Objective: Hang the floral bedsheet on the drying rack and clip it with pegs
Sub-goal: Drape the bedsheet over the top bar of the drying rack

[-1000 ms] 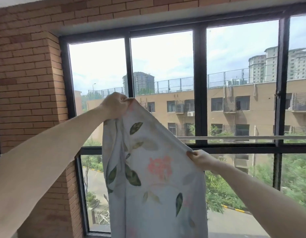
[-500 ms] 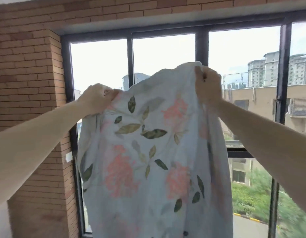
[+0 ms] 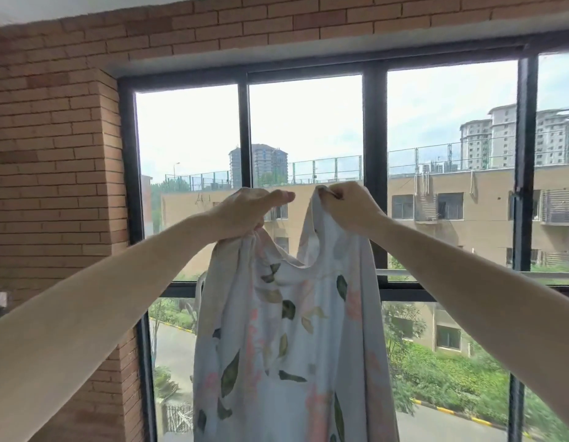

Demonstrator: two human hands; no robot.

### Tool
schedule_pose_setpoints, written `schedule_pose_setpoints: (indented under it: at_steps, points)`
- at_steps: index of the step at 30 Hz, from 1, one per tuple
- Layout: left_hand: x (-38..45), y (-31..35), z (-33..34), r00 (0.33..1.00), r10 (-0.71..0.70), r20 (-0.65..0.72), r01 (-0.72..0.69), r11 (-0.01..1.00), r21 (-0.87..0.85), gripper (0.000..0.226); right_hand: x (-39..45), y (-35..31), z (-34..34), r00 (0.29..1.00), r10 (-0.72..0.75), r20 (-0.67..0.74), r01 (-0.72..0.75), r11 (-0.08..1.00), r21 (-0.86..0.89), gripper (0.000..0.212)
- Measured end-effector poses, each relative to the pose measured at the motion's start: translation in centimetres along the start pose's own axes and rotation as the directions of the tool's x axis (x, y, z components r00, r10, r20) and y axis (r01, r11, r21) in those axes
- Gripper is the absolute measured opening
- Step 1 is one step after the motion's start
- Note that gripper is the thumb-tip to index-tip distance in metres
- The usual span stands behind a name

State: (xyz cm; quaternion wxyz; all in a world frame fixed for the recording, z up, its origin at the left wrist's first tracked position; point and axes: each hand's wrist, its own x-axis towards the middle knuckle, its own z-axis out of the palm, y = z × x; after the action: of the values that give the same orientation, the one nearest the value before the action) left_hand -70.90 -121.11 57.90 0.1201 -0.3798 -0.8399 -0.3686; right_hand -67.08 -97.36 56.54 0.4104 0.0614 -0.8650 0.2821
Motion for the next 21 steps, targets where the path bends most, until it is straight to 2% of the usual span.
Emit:
schedule_pose_setpoints:
  at_steps: [3, 5, 7, 10, 14, 17, 21]
  points:
    - [0.5, 0.9, 2.9, 0.997, -0.007, 0.076, -0.007, 0.983, 0.185, 0.086, 0.5, -1.1, 0.5, 1.0, 0.018, 0.01, -0.018, 1.0, 0.025, 0.054]
    - [1.0, 0.9, 4.6, 0.992, -0.048, 0.118, 0.016, 0.965, 0.261, 0.094, 0.5, -1.6, 0.7, 0.999, 0.039, 0.008, -0.039, 0.999, 0.034, 0.053]
    - [1.4, 0.4, 5.9, 0.993, -0.07, 0.095, 0.04, 0.958, 0.285, 0.077, 0.3, -1.6, 0.8, 0.998, 0.059, 0.014, -0.06, 0.997, 0.039, 0.051]
    - [1.9, -0.4, 7.4, 0.997, -0.082, 0.004, 0.08, 0.979, 0.186, 0.025, -0.4, -0.9, 0.6, 0.996, 0.094, -0.001, -0.094, 0.994, 0.064, 0.055]
    - [2.1, -0.7, 6.4, 0.995, -0.029, -0.093, 0.049, 0.975, 0.218, 0.022, -1.5, 0.6, -1.0, 0.997, 0.073, -0.011, -0.072, 0.997, 0.021, 0.06]
    - [2.7, -0.8, 4.5, 0.99, 0.017, -0.14, 0.008, 0.985, 0.175, 0.025, -3.1, 1.9, -1.7, 0.992, 0.052, 0.118, -0.048, 0.998, -0.037, 0.065]
    - [3.1, 0.8, 3.8, 0.994, 0.033, -0.104, -0.022, 0.994, 0.11, 0.025, -5.8, 4.1, -0.7, 0.965, 0.146, 0.217, -0.136, 0.989, -0.057, 0.068]
